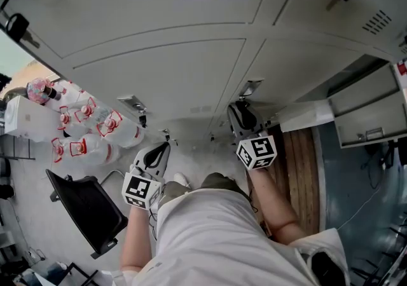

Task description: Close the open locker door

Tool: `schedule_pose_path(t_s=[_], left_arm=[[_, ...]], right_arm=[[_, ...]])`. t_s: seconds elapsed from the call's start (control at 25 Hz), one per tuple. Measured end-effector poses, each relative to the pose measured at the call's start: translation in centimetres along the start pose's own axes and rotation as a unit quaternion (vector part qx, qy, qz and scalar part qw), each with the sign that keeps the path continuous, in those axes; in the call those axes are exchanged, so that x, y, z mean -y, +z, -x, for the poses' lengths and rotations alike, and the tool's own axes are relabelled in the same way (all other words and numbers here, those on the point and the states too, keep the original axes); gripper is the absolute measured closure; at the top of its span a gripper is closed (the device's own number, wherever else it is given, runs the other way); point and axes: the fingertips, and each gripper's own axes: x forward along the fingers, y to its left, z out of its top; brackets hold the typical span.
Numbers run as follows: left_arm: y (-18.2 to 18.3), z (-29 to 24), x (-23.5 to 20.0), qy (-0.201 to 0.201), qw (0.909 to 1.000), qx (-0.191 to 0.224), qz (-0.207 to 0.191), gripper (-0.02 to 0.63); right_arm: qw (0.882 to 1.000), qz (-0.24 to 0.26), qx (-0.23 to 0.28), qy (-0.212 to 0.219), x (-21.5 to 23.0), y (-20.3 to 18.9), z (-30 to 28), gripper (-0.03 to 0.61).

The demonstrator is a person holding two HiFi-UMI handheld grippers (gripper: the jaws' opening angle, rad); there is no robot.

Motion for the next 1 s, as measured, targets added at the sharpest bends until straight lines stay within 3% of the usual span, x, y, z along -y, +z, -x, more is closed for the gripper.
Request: schedule_pose_path(t_s=[0.48, 0.72, 1.0], left_arm=[[0.1, -0.3, 0.7, -0.006, 1.0000, -0.001, 0.001, 0.614], [0.6, -2.0, 2.4, -0.036, 0.9993, 0.002, -0.004, 0.614], [1.8, -4.6, 5.8, -0.092, 0.9955, 0.010, -0.018, 0.614]], right_arm=[[1.000, -0.005, -0.001, 0.007, -0.1, 0.2, 1.0, 0.483], [1.000, -0.011, -0.001, 0.007, 0.0, 0.3, 3.3, 0.505], [1.000, -0.020, 0.002, -0.022, 1.2, 0.9, 7.9, 0.525]])
